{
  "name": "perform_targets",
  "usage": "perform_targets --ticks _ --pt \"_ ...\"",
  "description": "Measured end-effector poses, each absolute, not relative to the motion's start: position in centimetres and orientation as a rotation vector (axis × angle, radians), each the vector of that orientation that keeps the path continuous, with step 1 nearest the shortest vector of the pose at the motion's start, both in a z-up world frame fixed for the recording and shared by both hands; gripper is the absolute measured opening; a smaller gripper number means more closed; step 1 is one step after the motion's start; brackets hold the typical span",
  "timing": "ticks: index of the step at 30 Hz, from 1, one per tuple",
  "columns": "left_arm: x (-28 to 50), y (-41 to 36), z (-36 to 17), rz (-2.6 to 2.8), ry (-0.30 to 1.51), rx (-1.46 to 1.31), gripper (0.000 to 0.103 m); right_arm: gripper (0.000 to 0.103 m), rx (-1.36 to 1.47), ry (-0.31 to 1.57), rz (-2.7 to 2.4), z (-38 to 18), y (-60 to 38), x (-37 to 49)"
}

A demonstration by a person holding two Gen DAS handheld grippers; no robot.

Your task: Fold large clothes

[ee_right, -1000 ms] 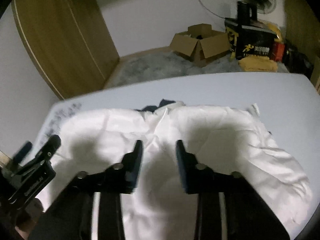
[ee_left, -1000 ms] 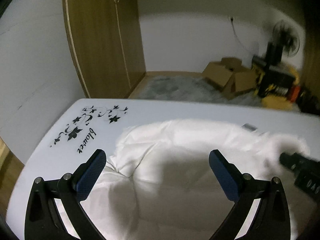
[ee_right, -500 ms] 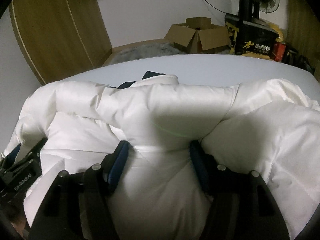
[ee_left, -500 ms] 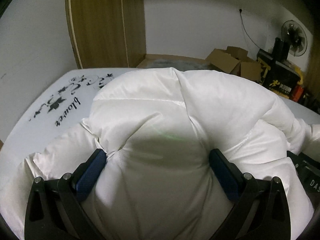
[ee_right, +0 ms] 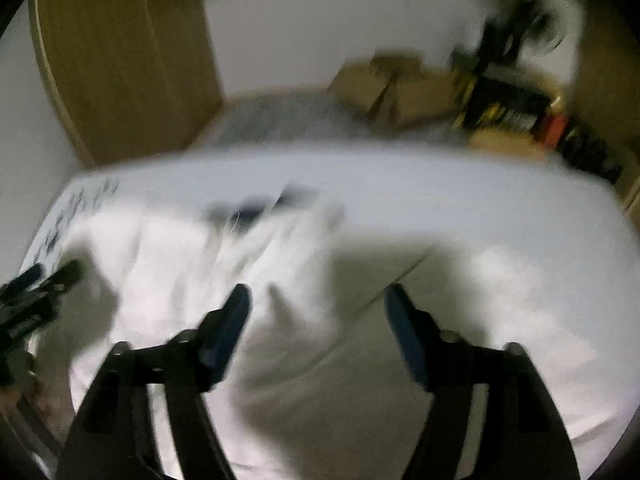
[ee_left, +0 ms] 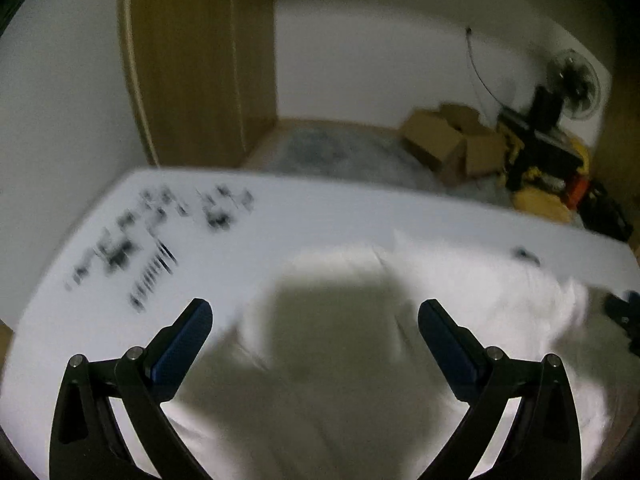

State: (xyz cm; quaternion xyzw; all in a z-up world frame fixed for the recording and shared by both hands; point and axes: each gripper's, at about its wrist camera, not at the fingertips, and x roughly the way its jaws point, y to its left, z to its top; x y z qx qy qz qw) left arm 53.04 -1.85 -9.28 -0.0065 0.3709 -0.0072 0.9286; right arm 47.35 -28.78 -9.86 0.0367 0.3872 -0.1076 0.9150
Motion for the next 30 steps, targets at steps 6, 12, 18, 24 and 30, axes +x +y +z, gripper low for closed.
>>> perform_targets --ticks 6,12,18,24,30 --pt "55.2 0.9 -14.7 0.089 0.869 -0.008 0.103 0.096 0.14 0.956 -0.235 -16.3 -34.6 48.4" --pt "55.7 3.1 -18.0 0.011 0.928 -0.194 0.103 0.101 0.214 0.907 -0.164 -17.9 -34.7 48.0" --pt "55.6 2.9 -17.9 0.013 0.92 -0.186 0.103 0.102 0.224 0.903 -0.155 -18.2 -34.2 47.5" --pt "55.9 3.0 -18.1 0.021 0.921 -0.177 0.103 0.102 0.211 0.896 -0.165 -18.9 -34.6 47.9" --pt "53.7 2.6 -14.5 0.096 0.832 -0.134 0.103 0.098 0.158 0.922 -0.26 -17.0 -33.6 47.9"
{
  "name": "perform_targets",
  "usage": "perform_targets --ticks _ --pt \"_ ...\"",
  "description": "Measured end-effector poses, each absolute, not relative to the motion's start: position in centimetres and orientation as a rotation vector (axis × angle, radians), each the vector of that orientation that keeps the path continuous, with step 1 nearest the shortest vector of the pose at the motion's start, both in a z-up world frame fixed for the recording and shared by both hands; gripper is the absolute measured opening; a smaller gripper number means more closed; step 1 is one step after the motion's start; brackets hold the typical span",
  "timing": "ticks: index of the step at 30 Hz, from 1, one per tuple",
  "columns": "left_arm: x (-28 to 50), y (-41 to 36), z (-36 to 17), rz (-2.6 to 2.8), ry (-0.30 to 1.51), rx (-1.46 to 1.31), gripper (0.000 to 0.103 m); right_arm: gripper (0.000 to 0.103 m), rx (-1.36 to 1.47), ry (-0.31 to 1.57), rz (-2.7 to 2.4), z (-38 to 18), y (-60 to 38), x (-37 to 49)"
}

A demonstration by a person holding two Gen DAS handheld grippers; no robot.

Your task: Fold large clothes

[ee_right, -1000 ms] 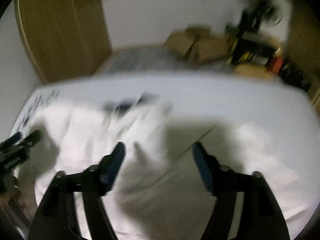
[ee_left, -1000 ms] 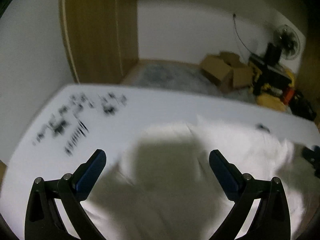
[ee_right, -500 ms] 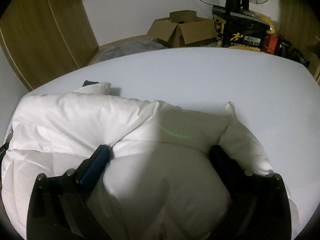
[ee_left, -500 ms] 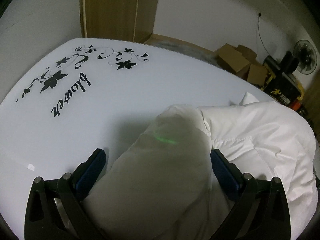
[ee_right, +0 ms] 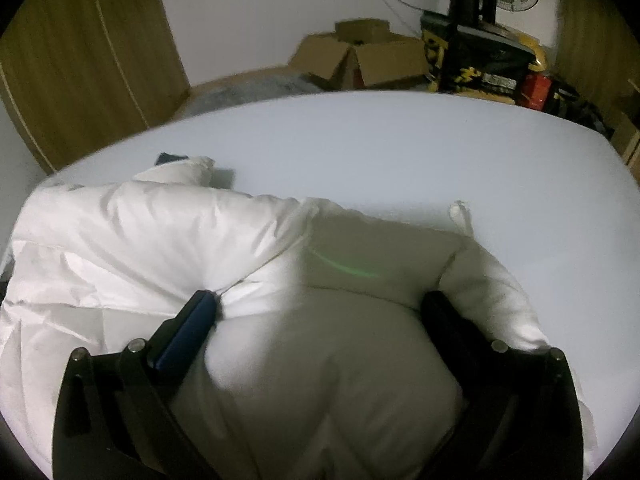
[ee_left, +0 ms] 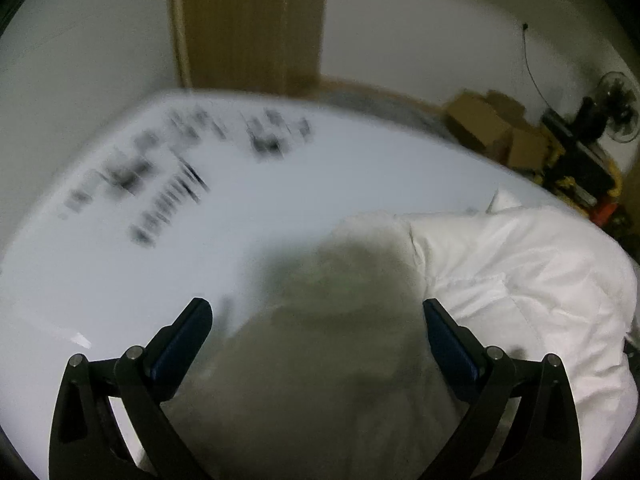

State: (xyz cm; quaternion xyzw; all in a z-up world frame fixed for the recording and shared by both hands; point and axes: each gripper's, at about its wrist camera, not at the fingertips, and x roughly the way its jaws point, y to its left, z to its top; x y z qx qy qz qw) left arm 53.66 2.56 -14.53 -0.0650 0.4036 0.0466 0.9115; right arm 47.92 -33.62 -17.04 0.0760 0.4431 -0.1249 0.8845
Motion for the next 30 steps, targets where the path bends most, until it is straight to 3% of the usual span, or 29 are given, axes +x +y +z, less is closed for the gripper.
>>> perform_targets --ticks 1,3,6,8,10,15,16,17,20,24,27,30 --pt "52.7 2.2 -13.4 0.079 0.791 -0.148 0.103 0.091 0.196 0.865 -0.239 -15.3 -32.9 47.2" --pt "51.6 0.1 -11.8 0.069 0.747 -0.092 0.103 0.088 0.262 0.8 -0.169 -12.6 -30.8 46.9" --pt "51.4 -3.0 -12.4 0.028 0.782 0.005 0.103 0.076 0.204 0.834 -0.036 -11.8 -24.1 48.4" --pt "51.3 -3.6 -14.1 0.052 0.809 0.034 0.103 0.058 0.125 0.863 -0.026 -13.3 -20.8 48.8" --pt "51.4 -2.7 -15.5 0.034 0.83 -0.043 0.103 0.056 0.119 0.948 -0.035 -16.9 -19.6 49.6" --pt "51.6 -2.8 -16.1 0.053 0.82 -0.026 0.103 0.055 0.073 0.998 -0.056 -17.1 -19.3 50.5" --pt "51.4 -3.0 -16.2 0.054 0.818 -0.026 0.103 0.026 0.142 0.985 -0.044 -16.0 -19.8 50.3" --pt "51.4 -3.0 -16.2 0.052 0.816 -0.029 0.103 0.008 0.245 0.954 -0.004 -14.9 -20.8 50.0" --pt "51.4 -2.6 -16.3 0.033 0.815 -0.056 0.103 0.005 0.22 1.042 -0.042 -17.6 -20.6 51.3" --pt "51.3 -2.1 -16.5 0.021 0.818 -0.073 0.103 0.004 0.15 1.101 -0.058 -16.1 -19.9 50.6" --pt "51.3 -2.1 -16.6 0.02 0.821 -0.078 0.103 0.004 0.291 1.036 0.014 -13.1 -20.8 44.7" --pt "51.4 -2.2 -16.6 0.011 0.82 -0.081 0.103 0.003 0.295 1.075 0.029 -16.0 -20.0 40.6"
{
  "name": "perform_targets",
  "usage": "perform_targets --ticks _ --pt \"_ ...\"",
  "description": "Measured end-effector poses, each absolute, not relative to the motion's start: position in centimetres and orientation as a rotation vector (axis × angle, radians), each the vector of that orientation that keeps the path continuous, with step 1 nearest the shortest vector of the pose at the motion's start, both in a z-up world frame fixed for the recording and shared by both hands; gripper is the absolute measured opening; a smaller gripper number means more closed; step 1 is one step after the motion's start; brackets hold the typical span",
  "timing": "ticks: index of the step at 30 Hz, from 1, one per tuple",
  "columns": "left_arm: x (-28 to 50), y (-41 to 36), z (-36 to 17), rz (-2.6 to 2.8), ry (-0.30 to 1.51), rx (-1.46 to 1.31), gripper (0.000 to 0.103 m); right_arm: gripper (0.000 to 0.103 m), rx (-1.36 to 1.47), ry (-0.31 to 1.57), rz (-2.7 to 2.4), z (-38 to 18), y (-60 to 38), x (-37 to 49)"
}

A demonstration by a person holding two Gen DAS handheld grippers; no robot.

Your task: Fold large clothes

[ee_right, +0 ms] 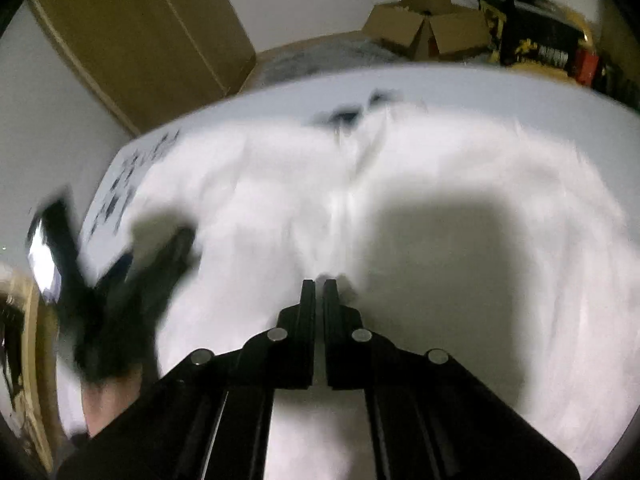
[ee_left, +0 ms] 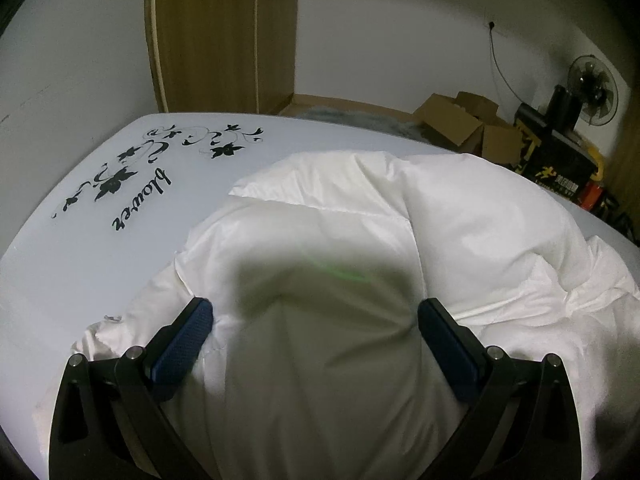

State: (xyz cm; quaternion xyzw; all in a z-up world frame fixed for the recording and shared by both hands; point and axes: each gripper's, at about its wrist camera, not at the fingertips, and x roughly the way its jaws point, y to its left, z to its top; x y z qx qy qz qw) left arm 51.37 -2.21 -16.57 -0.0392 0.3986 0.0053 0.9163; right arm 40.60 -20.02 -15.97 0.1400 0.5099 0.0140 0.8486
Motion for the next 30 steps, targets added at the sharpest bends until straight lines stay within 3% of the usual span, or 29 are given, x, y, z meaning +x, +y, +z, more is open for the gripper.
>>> perform_targets --ticks 6,13,18,21,25,27,28,29,30 --pt "51.3 -2.2 -16.6 0.011 0.822 -0.084 0.103 0.0 0.449 0.989 0.03 -15.2 -21.4 35.5" --pt "51.3 -2.2 -16.8 0.006 0.826 -0.079 0.103 0.0 0.165 0.967 -0.02 -17.5 -17.8 31.5" --pt "51.6 -2.3 -17.0 0.003 0.829 -0.086 0.103 0.0 0.231 1.045 -0.018 -16.6 -17.4 27.3" --pt "51.7 -2.2 -17.1 0.006 0.837 -0.088 0.103 0.0 0.121 0.978 -0.011 -18.3 -16.5 28.7" --pt "49.5 -0.7 -14.6 -0.061 0.865 -0.104 0.103 0.003 0.194 1.058 0.049 -16.8 -17.8 29.0" --pt "45.6 1.9 -11.9 -0.146 0.858 -0.197 0.103 0.026 0.275 1.008 0.092 -15.2 -18.9 27.7" --pt "43.9 3.1 -11.0 -0.182 0.865 -0.229 0.103 0.064 0.307 0.942 0.087 -14.0 -19.9 26.8" --pt "41.7 4.7 -10.2 -0.222 0.87 -0.269 0.103 0.093 0.328 0.877 0.055 -12.9 -20.8 26.1" --pt "39.3 6.4 -9.5 -0.249 0.862 -0.304 0.103 0.094 0.334 0.838 0.02 -11.8 -21.5 26.1"
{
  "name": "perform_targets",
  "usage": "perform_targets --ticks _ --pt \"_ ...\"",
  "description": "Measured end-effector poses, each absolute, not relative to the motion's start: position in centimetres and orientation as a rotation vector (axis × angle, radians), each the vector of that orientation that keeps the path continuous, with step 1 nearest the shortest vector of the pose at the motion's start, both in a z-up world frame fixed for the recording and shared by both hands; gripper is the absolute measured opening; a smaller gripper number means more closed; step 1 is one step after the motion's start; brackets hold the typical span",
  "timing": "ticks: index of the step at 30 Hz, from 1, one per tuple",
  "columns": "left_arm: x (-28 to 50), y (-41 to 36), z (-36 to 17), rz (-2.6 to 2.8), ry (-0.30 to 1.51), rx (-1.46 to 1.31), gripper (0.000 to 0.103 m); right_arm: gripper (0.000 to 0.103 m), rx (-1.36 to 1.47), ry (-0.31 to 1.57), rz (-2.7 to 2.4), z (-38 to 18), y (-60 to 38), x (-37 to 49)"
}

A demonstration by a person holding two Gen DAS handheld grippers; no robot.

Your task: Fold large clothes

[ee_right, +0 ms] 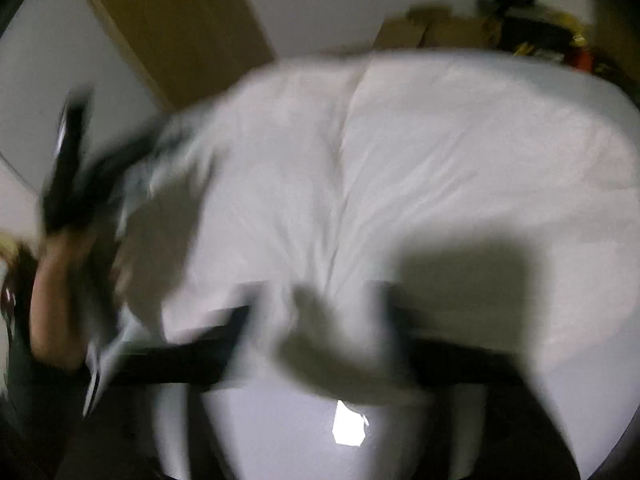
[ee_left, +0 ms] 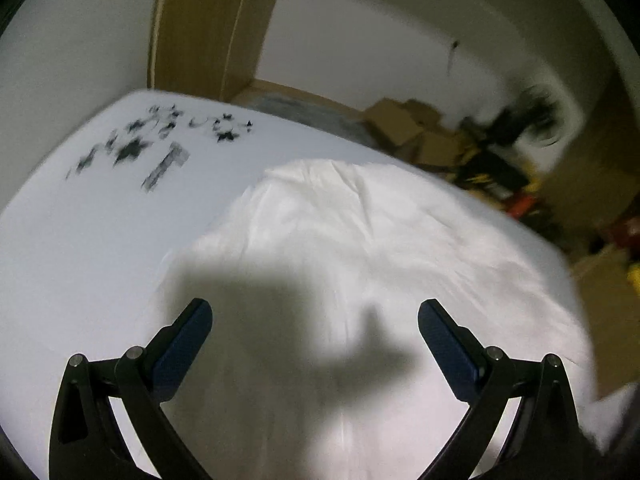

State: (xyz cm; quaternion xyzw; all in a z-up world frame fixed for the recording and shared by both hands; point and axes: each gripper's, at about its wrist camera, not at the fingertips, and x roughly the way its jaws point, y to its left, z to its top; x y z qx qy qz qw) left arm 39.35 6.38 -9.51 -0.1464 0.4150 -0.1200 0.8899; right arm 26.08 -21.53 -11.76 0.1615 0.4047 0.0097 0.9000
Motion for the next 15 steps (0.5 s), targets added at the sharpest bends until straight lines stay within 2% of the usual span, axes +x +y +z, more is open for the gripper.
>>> perform_targets --ticks 1,3,4,5,8,11,15 --pt "37.8 7.5 -9.1 -0.265 0.856 -0.322 0.103 0.09 0.334 0.828 0.02 -11.1 -21.5 26.3" --pt "33.8 10.9 -8.8 -0.288 0.842 -0.397 0.103 0.068 0.349 0.812 0.053 -9.4 -21.7 28.6" --pt "32.8 12.1 -8.9 -0.286 0.839 -0.436 0.103 0.043 0.354 0.813 0.044 -9.3 -21.3 30.3" --pt "31.6 13.5 -9.3 -0.279 0.841 -0.491 0.103 0.027 0.37 0.835 0.039 -9.4 -21.2 32.0" --pt "29.1 16.9 -11.5 -0.245 0.901 -0.671 0.103 0.009 0.374 0.965 -0.003 -12.4 -20.6 35.2" --pt "27.3 19.4 -13.2 -0.234 0.933 -0.776 0.103 0.007 0.411 1.068 -0.023 -14.8 -20.0 32.6" --pt "26.8 20.6 -14.6 -0.183 0.926 -0.787 0.103 0.003 0.244 0.998 -0.02 -17.4 -17.8 29.3"
